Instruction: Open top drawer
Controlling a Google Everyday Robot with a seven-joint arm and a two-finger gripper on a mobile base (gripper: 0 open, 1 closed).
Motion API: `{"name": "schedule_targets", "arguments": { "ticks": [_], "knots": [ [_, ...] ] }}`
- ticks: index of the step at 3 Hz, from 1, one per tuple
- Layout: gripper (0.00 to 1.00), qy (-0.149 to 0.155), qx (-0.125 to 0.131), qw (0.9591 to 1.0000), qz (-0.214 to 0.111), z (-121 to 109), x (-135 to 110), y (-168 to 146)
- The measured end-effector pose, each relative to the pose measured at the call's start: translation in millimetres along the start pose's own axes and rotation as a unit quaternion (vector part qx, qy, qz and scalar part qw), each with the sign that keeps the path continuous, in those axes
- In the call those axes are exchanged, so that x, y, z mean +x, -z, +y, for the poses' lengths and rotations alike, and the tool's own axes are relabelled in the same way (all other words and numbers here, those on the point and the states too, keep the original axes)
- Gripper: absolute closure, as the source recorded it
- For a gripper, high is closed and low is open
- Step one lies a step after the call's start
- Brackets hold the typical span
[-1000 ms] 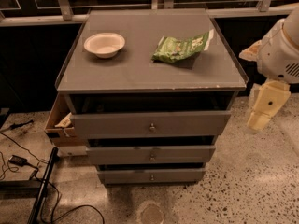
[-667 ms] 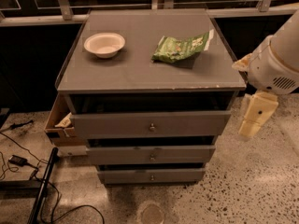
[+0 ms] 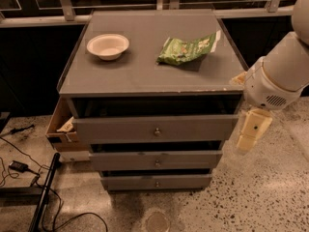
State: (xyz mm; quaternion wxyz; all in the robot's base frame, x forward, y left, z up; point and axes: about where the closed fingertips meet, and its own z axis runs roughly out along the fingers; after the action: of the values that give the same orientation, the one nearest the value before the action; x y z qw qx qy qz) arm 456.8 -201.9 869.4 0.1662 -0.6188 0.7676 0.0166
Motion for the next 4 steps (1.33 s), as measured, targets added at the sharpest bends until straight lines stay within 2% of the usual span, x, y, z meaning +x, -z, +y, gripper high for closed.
{"name": "schedule_targets", "arguments": {
  "ticks": [1, 2, 3, 4],
  "knots": [
    [0.00, 0.002, -0.003, 1.0000, 0.008, 2, 6, -12],
    [0.00, -0.006, -0.001, 1.0000, 0.008, 5, 23, -43],
    [0.00, -0.018, 0.008, 0.9998, -0.003, 3, 39, -80],
    [0.00, -0.025, 0.033, 0.9985, -0.036, -9, 45, -112]
  ]
}}
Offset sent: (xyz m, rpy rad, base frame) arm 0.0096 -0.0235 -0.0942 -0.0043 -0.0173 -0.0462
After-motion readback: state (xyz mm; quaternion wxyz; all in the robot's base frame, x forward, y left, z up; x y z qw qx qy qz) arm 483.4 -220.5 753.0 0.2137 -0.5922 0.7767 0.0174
